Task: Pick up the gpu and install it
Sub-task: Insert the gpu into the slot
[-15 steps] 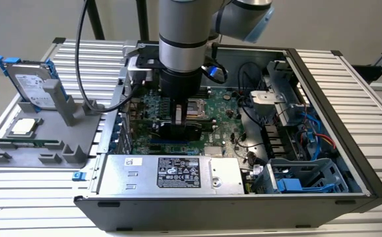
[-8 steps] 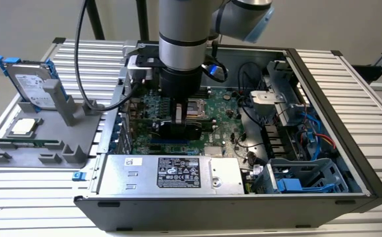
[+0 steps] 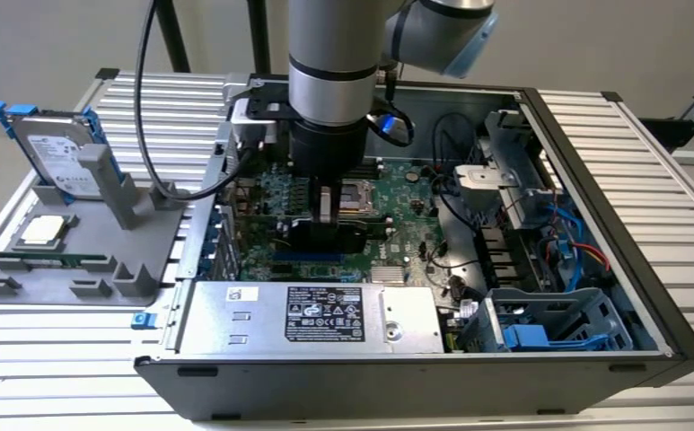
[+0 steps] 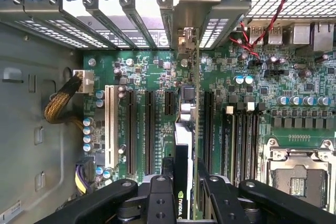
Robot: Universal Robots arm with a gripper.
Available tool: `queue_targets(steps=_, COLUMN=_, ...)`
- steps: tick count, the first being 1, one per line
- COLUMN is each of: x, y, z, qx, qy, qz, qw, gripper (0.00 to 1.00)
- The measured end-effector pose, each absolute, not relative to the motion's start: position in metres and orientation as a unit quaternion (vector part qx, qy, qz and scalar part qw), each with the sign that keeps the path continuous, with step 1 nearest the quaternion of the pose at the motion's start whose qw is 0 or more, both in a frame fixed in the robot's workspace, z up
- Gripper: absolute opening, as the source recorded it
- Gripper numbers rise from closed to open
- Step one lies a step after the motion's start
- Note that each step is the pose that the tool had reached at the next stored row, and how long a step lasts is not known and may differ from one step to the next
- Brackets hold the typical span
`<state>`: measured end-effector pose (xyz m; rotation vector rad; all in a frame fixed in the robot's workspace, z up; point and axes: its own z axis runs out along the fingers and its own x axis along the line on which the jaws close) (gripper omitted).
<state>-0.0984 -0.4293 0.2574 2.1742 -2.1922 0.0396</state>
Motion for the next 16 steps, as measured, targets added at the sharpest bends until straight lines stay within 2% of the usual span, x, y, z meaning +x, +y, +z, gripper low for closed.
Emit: queue_targets(steps=16, x=-0.0934, y=-0.4288, z=0.2603, qx=0.709, qy=-0.705, qz=0.015, qw=0.025, gripper=0.00)
